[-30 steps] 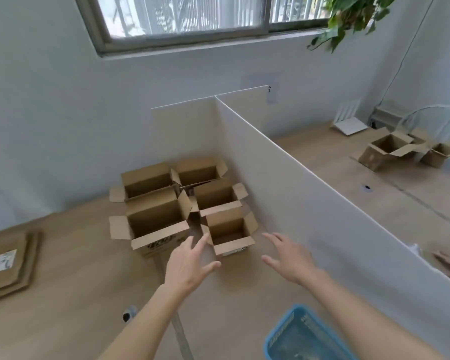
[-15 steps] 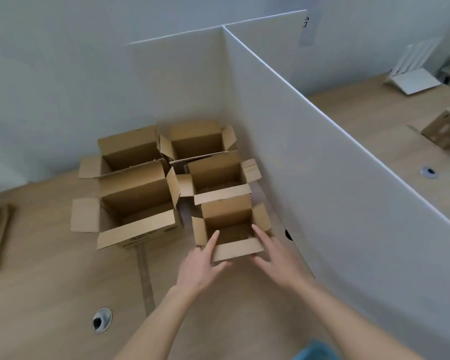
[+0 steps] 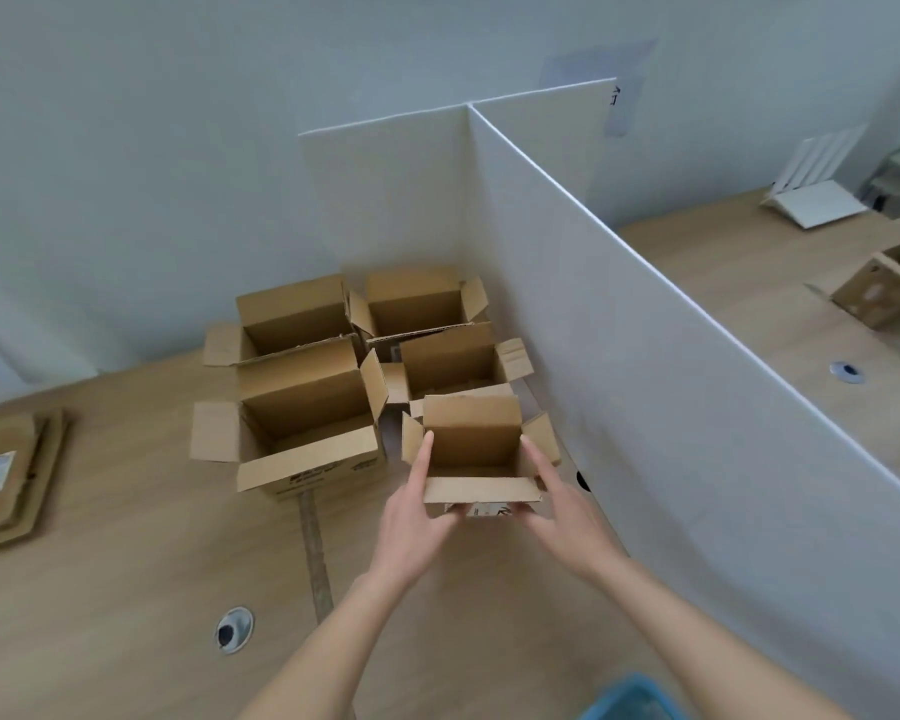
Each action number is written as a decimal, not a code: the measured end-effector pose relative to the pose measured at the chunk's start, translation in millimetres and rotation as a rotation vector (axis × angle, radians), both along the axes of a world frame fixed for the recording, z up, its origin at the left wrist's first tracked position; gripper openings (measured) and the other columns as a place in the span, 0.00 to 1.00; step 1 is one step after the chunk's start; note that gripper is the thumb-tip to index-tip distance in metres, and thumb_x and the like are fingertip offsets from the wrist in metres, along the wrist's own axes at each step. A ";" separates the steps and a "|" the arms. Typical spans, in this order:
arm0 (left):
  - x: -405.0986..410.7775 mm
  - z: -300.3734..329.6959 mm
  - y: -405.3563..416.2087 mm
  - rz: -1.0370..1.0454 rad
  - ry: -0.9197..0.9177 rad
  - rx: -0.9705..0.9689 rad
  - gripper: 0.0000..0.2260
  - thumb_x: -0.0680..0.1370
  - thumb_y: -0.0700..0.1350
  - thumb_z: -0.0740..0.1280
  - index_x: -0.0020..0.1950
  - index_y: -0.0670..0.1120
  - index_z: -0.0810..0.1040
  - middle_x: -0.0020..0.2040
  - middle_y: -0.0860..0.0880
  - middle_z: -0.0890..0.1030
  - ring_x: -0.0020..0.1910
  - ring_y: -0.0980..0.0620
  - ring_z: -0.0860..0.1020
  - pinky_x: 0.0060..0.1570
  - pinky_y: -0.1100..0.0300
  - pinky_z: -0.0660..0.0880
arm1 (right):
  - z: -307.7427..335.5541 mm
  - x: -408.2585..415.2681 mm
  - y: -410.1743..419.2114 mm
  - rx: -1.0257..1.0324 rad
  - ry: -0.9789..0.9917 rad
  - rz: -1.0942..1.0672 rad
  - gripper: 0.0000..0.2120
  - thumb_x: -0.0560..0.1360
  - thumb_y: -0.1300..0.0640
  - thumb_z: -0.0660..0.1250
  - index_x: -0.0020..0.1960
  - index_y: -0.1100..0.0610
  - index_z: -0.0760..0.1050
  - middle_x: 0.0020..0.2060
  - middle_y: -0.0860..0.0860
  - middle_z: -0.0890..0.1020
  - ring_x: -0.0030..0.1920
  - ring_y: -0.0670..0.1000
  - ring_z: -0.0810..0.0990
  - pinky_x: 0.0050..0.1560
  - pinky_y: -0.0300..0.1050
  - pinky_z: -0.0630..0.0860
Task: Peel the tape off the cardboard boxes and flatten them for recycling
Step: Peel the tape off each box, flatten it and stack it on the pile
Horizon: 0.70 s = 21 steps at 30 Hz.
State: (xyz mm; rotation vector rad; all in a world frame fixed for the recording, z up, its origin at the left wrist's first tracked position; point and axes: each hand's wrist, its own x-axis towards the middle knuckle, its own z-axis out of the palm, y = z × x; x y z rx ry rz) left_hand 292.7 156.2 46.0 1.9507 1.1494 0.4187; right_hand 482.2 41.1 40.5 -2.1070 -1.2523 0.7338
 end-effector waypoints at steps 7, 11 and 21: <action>-53.0 78.6 -24.1 0.030 -0.219 0.116 0.51 0.74 0.57 0.76 0.77 0.72 0.37 0.73 0.50 0.75 0.70 0.50 0.74 0.69 0.47 0.70 | 69.6 -43.4 -17.8 0.132 -0.068 -0.156 0.40 0.82 0.48 0.65 0.77 0.28 0.39 0.55 0.45 0.81 0.51 0.50 0.81 0.45 0.44 0.71; -96.7 112.9 -46.2 0.088 -0.335 0.072 0.48 0.74 0.61 0.75 0.79 0.69 0.41 0.64 0.59 0.80 0.64 0.59 0.76 0.64 0.62 0.69 | 117.3 -90.6 -31.8 0.257 -0.104 -0.313 0.34 0.83 0.52 0.61 0.81 0.37 0.45 0.62 0.51 0.82 0.54 0.59 0.82 0.44 0.43 0.68; -210.4 169.5 -100.6 0.076 -0.512 -0.073 0.37 0.72 0.63 0.75 0.76 0.70 0.60 0.65 0.61 0.73 0.62 0.64 0.73 0.55 0.67 0.73 | 207.4 -213.6 -77.2 0.331 -0.072 -0.410 0.36 0.81 0.41 0.62 0.82 0.42 0.46 0.48 0.50 0.83 0.51 0.56 0.81 0.54 0.55 0.79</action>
